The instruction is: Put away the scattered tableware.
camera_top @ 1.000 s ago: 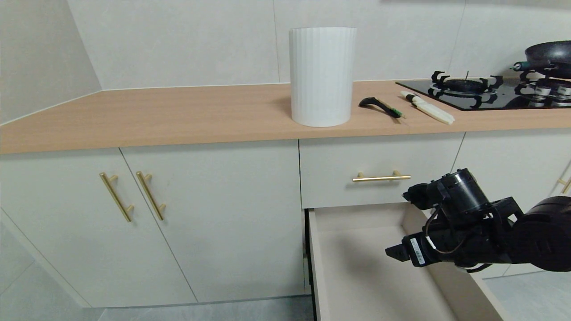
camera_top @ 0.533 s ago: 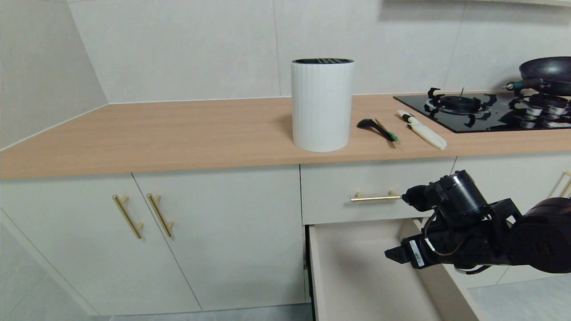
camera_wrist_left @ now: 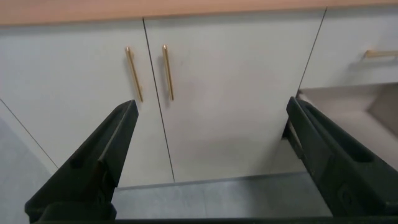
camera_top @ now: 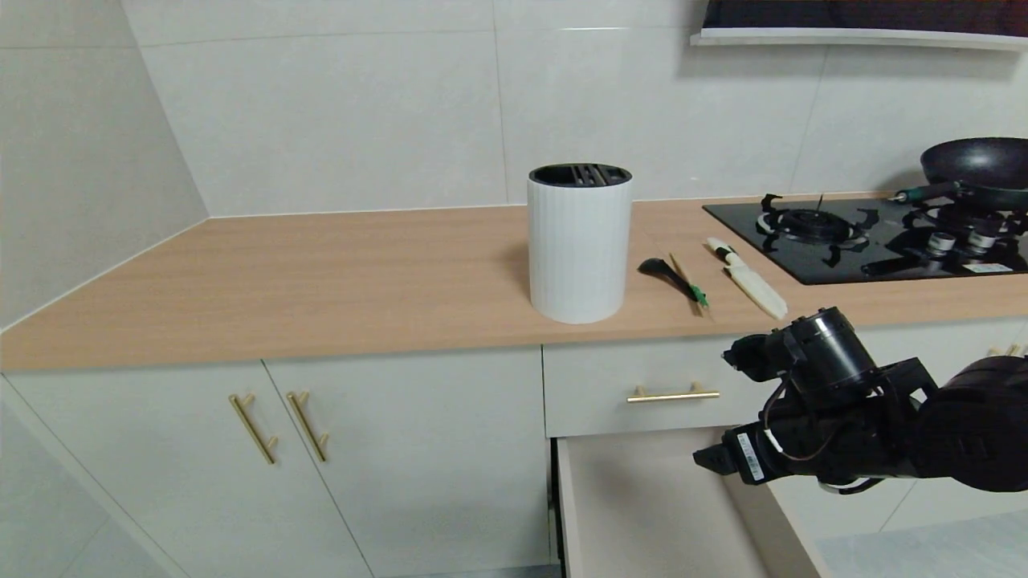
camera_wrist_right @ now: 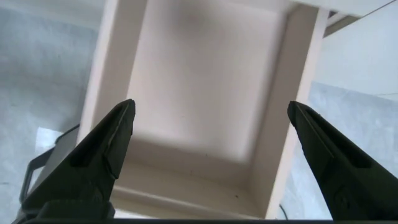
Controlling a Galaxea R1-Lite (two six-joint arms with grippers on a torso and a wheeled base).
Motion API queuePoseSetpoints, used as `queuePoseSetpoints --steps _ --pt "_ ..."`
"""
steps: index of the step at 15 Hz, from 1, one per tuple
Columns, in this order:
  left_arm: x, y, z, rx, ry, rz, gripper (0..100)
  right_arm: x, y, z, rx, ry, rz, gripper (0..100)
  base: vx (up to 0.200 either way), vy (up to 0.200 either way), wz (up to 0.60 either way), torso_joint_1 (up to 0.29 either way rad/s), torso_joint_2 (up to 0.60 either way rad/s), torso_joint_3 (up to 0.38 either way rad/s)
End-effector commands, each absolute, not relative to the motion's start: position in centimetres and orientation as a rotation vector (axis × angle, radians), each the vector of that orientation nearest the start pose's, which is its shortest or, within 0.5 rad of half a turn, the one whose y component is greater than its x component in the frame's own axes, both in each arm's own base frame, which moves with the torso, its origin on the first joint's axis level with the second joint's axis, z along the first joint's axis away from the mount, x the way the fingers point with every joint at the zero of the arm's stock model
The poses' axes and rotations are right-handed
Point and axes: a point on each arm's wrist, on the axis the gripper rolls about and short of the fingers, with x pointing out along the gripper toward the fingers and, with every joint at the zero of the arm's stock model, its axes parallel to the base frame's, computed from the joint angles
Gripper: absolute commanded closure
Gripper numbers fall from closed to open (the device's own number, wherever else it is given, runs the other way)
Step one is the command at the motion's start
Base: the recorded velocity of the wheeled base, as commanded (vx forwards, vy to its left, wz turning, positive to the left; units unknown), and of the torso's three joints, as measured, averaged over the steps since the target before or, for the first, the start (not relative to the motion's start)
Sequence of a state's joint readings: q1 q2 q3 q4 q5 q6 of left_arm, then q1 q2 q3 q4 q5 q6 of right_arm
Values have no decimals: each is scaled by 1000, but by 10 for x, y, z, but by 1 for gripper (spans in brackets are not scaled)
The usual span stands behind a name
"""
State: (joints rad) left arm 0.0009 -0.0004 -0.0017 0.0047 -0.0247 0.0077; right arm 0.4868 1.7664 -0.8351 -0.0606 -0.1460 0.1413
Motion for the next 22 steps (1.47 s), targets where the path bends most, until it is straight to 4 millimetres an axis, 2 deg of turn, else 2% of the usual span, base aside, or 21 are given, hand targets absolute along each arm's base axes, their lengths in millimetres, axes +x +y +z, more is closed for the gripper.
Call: queuePoseSetpoints --steps 1,8,10,12,13,14,19,22 --pt "-23 -1 75 8 3 -23 0 257 133 121 -141 850 260 0 0 0 0 207 -476 -295" --pt "-23 -1 75 8 3 -23 0 263 133 121 -131 830 251 0 0 0 0 172 -404 -229" --pt "-23 -1 75 8 3 -23 0 282 132 139 -94 692 247 0 0 0 0 21 -40 -23" --pt "-23 -1 75 8 3 -23 0 314 130 158 -57 608 205 0 0 0 0 0 0 0" --pt "-23 -1 75 8 3 -23 0 340 126 175 -32 554 146 0 0 0 0 0 0 0" --pt "-23 -1 75 8 3 -23 0 354 124 181 -17 528 123 0 0 0 0 0 0 0" --pt "-23 -1 75 8 3 -23 0 375 128 165 43 505 95 0 0 0 0 0 0 0" --pt "-23 -1 75 8 3 -23 0 391 130 142 43 499 60 0 0 0 0 0 0 0"
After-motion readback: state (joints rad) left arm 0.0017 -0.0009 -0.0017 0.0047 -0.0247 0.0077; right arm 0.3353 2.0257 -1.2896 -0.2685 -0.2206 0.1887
